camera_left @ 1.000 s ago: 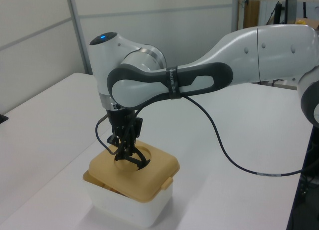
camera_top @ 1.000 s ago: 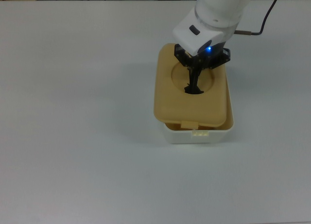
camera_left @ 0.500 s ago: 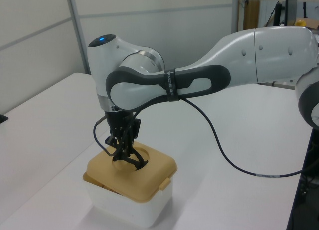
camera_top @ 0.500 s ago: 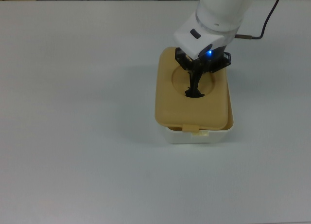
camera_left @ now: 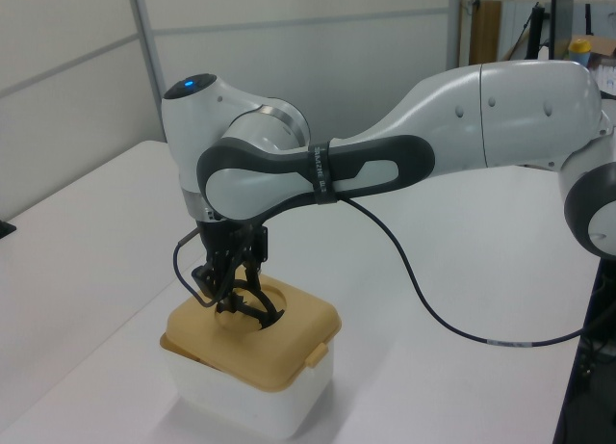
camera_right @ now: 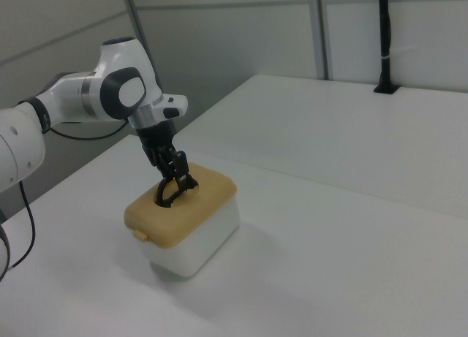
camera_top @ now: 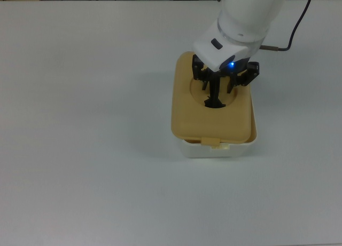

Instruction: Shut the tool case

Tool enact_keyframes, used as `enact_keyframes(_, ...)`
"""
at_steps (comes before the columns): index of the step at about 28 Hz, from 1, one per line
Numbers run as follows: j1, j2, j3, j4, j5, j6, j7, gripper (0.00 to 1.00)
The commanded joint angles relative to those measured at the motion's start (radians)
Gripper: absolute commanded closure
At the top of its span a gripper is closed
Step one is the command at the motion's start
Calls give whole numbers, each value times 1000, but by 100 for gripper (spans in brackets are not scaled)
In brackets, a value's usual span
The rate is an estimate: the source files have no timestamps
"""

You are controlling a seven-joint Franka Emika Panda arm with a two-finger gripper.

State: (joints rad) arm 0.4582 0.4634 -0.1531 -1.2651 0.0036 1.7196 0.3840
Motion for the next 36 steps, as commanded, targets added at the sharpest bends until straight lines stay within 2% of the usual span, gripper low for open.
enact_keyframes(1,2,8,3,21,-20,5,24,0)
enact_keyframes(6,2,-9,0,20,-19,-8,18,0)
enact_keyframes(18,-7,-61,0,20,-14,-130,-131,0)
enact_keyframes(28,-96,-130,9,12,-5,-216,-203,0)
enact_keyframes(31,-131,-143,27,12,-5,-232,-221,0)
enact_keyframes(36,-251,-167,111,10,-11,-264,-261,0)
